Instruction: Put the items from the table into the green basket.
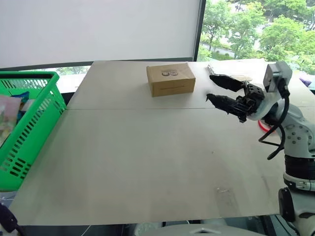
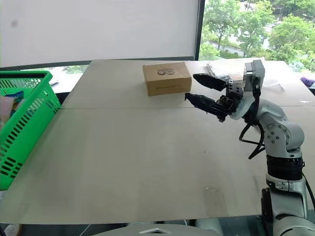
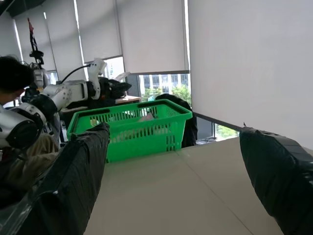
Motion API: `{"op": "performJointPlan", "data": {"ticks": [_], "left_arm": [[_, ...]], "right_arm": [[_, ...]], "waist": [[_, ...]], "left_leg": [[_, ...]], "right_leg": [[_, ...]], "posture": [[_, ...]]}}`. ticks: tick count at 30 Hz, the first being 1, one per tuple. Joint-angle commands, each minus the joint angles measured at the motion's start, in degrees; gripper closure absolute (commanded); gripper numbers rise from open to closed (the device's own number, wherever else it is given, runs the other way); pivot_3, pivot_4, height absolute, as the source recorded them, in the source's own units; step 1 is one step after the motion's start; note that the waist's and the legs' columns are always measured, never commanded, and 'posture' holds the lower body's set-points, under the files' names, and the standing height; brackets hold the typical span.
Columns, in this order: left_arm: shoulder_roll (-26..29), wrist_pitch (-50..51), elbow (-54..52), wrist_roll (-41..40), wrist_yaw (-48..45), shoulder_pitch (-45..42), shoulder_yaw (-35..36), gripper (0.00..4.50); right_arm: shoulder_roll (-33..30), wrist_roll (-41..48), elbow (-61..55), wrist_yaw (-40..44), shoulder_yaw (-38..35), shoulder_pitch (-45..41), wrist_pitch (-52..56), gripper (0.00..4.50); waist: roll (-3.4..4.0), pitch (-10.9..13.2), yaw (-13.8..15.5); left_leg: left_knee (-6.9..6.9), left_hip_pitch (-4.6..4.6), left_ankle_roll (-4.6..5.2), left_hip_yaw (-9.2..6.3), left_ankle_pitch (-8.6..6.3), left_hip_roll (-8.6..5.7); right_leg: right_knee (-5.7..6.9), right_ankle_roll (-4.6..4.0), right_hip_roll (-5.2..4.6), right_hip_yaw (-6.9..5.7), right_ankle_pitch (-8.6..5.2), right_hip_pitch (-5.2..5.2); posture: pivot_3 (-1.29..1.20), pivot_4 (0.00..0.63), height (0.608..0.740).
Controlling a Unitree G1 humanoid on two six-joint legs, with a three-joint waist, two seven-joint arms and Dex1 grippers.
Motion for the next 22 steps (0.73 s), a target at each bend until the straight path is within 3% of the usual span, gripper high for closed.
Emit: {"op": "performJointPlan", "data": {"ticks": [1,3,6,11,16,22], "left_arm": [[-1.5,0.9,-11.5,-5.5,-1.6,-2.7,1.5,0.03],[-6.0,5.2,-22.6,-10.6,-4.0,0.3,-0.7,0.03],[-13.4,10.5,-41.9,-15.0,-6.1,9.5,-10.0,0.03],[-23.1,14.9,-58.5,-13.8,-1.2,16.1,-24.7,0.03],[-30.3,13.9,-62.3,-9.5,1.4,23.0,-34.7,0.03],[-34.7,6.0,-55.7,-1.7,1.1,28.1,-37.2,0.03]], "right_arm": [[-1.8,-0.4,-0.7,0.6,-1.9,2.1,-1.1,0.00],[-2.3,-2.3,0.2,0.5,-1.5,3.9,-2.4,0.00],[-2.6,-8.5,3.6,-0.7,0.3,6.2,-6.7,0.00],[-2.7,-18.6,10.1,-3.0,1.4,10.1,-15.9,0.00],[-4.1,-29.2,17.2,-6.7,2.2,14.5,-25.9,0.00],[-4.8,-32.0,18.6,-7.0,1.8,18.6,-29.4,0.00]], "waist": [[-0.08,-0.1,0.4],[0.11,-0.2,0.8],[0.52,-0.6,1.2],[0.57,-0.7,1.9],[1.12,-1.0,1.6],[1.15,-1.0,1.2]], "left_leg": [[0.00,-0.01,0.00,0.01,0.00,-0.01],[0.01,0.00,0.00,0.06,0.00,-0.10],[0.01,0.05,0.02,0.23,0.00,-0.16],[0.25,0.10,0.05,0.19,0.01,-0.15],[0.34,0.31,0.07,0.26,0.02,-0.12],[0.55,0.46,0.10,0.22,0.03,-0.10]], "right_leg": [[-0.02,0.00,-0.03,0.00,0.00,0.00],[0.01,0.01,-0.17,0.01,0.01,0.00],[0.00,0.04,-0.28,0.03,0.02,0.03],[0.18,0.07,-0.12,0.02,0.04,0.11],[0.19,0.07,0.11,0.07,0.03,0.37],[0.19,0.08,0.72,0.11,0.02,0.63]], "posture": [[0.19,0.000,0.724],[0.19,0.000,0.724],[0.19,0.000,0.724],[0.17,0.000,0.724],[0.13,0.000,0.724],[0.10,0.000,0.724]]}}
